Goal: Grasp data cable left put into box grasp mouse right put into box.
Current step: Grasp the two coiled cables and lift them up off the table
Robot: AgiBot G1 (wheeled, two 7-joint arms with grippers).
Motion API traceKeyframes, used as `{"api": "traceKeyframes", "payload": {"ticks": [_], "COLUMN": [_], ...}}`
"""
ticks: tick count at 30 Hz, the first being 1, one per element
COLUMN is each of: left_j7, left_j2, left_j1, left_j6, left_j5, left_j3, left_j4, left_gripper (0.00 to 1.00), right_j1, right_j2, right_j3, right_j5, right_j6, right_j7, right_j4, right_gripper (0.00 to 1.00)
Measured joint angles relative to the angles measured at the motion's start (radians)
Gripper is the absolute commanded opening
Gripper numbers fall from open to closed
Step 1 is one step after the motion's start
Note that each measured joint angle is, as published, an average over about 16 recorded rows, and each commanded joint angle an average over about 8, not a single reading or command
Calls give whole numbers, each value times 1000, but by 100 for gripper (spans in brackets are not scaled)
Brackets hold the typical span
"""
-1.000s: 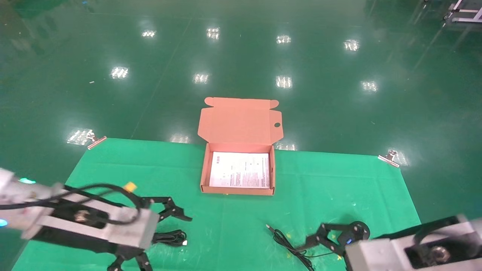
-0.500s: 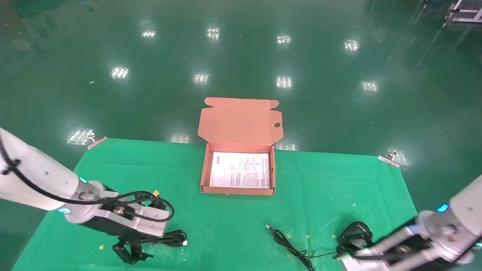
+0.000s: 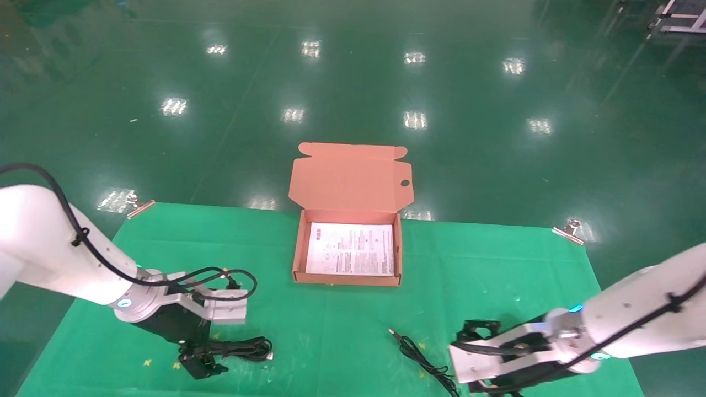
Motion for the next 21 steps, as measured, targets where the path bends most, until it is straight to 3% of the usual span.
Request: {"api": "traceKeyframes", "payload": {"ticks": [10,21], "left_j7": [90,178], "left_j2": [82,124], "left_j1": [-16,-21], "left_j6": [-89,-156], "left_j5": [-13,-27], "left_j3": [-14,-24], "left_j4": [261,415], "left_gripper": [100,100], "right_j1": [-39,-37], "right_j2": [-142,-280], "right_j3": [-2,2], "right_j5": [-5,2], "right_j6": [95,145], "right_j7": [-74,-150], "right_j4": [-229,-474], "right_gripper": [100,100]}}
